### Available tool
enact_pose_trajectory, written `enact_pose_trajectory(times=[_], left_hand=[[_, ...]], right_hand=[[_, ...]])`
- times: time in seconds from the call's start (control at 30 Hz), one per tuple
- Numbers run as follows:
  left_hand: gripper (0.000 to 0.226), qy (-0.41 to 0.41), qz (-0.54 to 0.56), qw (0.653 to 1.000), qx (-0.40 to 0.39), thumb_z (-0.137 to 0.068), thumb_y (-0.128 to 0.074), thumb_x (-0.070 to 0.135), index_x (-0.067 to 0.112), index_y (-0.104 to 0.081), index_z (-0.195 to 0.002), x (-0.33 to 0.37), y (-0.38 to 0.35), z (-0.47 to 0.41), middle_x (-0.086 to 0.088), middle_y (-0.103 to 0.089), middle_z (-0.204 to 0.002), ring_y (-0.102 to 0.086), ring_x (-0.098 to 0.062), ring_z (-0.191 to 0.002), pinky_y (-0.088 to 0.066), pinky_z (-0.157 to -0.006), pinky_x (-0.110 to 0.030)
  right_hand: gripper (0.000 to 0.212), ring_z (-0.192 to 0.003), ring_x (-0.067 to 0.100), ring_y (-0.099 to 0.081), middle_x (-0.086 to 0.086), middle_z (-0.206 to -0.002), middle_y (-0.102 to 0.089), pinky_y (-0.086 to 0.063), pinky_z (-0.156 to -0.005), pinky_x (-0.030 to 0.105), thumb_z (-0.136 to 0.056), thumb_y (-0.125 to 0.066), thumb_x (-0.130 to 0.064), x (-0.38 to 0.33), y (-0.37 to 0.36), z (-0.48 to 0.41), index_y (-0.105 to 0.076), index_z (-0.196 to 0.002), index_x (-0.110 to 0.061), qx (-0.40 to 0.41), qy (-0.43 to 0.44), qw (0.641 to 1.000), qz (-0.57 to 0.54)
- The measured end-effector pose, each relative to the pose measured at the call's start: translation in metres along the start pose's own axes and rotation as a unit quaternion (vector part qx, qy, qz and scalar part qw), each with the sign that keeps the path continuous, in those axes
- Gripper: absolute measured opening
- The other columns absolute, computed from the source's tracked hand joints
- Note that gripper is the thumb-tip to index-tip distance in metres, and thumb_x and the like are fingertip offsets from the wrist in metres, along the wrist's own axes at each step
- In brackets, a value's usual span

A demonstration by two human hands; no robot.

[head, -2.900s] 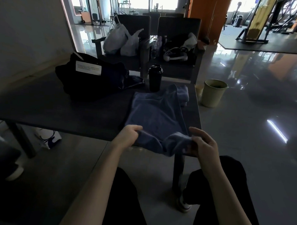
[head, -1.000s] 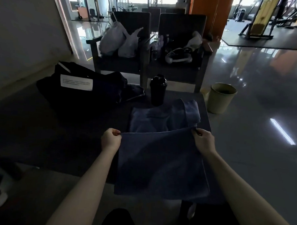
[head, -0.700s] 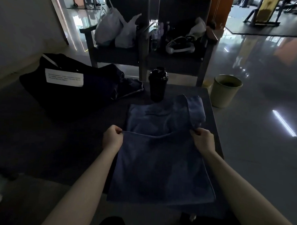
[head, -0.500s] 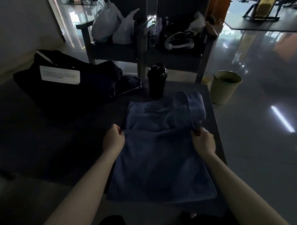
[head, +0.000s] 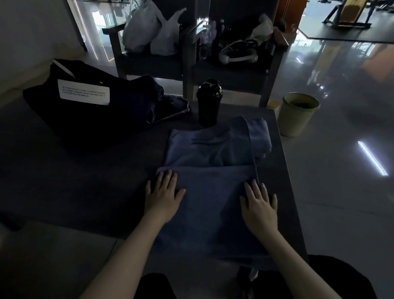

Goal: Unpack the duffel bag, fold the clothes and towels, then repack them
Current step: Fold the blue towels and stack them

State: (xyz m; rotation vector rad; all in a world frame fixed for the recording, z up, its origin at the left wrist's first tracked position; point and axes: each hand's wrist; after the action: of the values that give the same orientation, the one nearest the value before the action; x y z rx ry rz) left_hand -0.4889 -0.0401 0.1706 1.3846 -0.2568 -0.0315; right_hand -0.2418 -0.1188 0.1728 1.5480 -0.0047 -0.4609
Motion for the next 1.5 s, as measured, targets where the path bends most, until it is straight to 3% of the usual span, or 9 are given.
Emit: enact_pose_trajectory(times=[0.17,0.4,0.5,0.73,0.93,1.03,1.27,1.4,1.5], left_hand=[[0.064,0.014,0.001,1.000,-0.017,-0.099,-0.012,0.053,0.022,0.002,-0.153,-0.004,0.006,0.002,0.004,0.010,-0.160,0.011,-0.015,-0.146,0.006,-0.117,-0.047],[0.052,-0.015,0.088,0.992,0.089,-0.101,-0.032,0.041,0.014,-0.036,-0.144,0.000,0.039,-0.050,-0.002,-0.031,-0.153,-0.028,-0.019,-0.139,-0.026,-0.112,-0.040],[0.052,0.004,0.110,0.992,0.068,-0.100,-0.034,0.039,0.012,-0.035,-0.145,0.009,0.055,-0.085,-0.003,-0.030,-0.153,-0.030,-0.022,-0.138,-0.030,-0.110,-0.042],[0.055,0.093,0.157,0.982,0.042,-0.100,-0.033,0.044,0.009,-0.035,-0.142,0.018,0.064,-0.154,-0.011,-0.032,-0.148,-0.032,-0.029,-0.133,-0.033,-0.106,-0.044],[0.058,0.140,0.154,0.977,0.046,-0.099,-0.033,0.046,0.011,-0.029,-0.146,0.006,0.059,-0.198,-0.009,-0.031,-0.151,-0.029,-0.030,-0.136,-0.028,-0.111,-0.047],[0.057,0.121,0.172,0.976,0.061,-0.096,-0.047,0.038,0.011,-0.031,-0.144,-0.001,0.058,-0.216,-0.009,-0.036,-0.148,-0.034,-0.030,-0.133,-0.032,-0.109,-0.045],[0.021,0.090,0.224,0.965,0.101,-0.089,-0.060,0.016,0.013,-0.068,-0.108,-0.006,0.064,-0.216,-0.010,-0.067,-0.109,-0.061,-0.027,-0.097,-0.050,-0.083,-0.033],[0.010,0.075,0.249,0.955,0.140,-0.090,-0.060,0.017,0.015,-0.069,-0.093,-0.009,0.080,-0.200,-0.004,-0.068,-0.089,-0.060,-0.019,-0.076,-0.045,-0.066,-0.027],[0.008,0.069,0.326,0.930,0.154,-0.092,-0.058,0.013,0.014,-0.066,-0.092,-0.009,0.096,-0.179,-0.003,-0.066,-0.077,-0.063,-0.011,-0.059,-0.043,-0.049,-0.016]], right_hand=[[0.053,-0.146,0.018,0.009,-0.005,-0.160,-0.002,0.006,-0.116,0.051,-0.101,-0.023,-0.042,-0.011,0.004,0.001,-0.015,-0.150,-0.026,-0.025,0.004,1.000,0.009],[0.035,-0.133,0.026,-0.037,0.003,-0.143,-0.046,-0.023,-0.110,0.049,-0.095,-0.048,-0.027,-0.024,0.046,-0.058,-0.056,-0.127,-0.014,0.133,0.023,0.987,-0.083],[0.034,-0.123,0.029,-0.045,0.007,-0.134,-0.052,-0.033,-0.100,0.045,-0.093,-0.051,-0.021,-0.034,0.071,-0.097,-0.056,-0.125,-0.010,0.153,0.035,0.982,-0.101],[0.039,-0.121,0.031,-0.043,0.016,-0.132,-0.046,-0.038,-0.094,0.041,-0.091,-0.049,-0.017,-0.050,0.092,-0.170,-0.044,-0.129,-0.007,0.104,-0.022,0.991,-0.081],[0.033,-0.117,0.030,-0.049,0.012,-0.126,-0.053,-0.041,-0.090,0.040,-0.095,-0.047,-0.027,-0.055,0.081,-0.205,-0.049,-0.121,-0.006,0.093,-0.046,0.995,-0.010],[0.031,-0.114,0.029,-0.051,0.010,-0.122,-0.054,-0.040,-0.089,0.039,-0.096,-0.046,-0.029,-0.057,0.077,-0.216,-0.055,-0.117,-0.008,0.106,-0.048,0.993,0.014],[0.023,-0.107,0.028,-0.053,0.007,-0.112,-0.061,-0.038,-0.078,0.034,-0.093,-0.046,-0.017,-0.054,0.085,-0.214,-0.064,-0.106,-0.011,0.139,-0.025,0.990,-0.017],[0.025,-0.091,0.028,-0.059,0.008,-0.096,-0.066,-0.022,-0.046,0.024,-0.087,-0.047,-0.006,-0.051,0.100,-0.198,-0.068,-0.099,-0.011,0.153,-0.029,0.988,-0.026],[0.029,-0.083,0.030,-0.060,0.012,-0.090,-0.067,-0.029,-0.050,0.027,-0.083,-0.047,0.000,-0.049,0.106,-0.178,-0.069,-0.098,-0.009,0.172,0.005,0.981,-0.089]])
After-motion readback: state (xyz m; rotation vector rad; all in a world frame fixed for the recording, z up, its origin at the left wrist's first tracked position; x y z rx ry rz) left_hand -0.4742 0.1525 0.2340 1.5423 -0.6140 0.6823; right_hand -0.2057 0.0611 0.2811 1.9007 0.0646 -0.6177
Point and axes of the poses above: each hand's wrist, its own z-axis away from the middle knuckle, its own y-axis out of the back of the hand, x = y × z
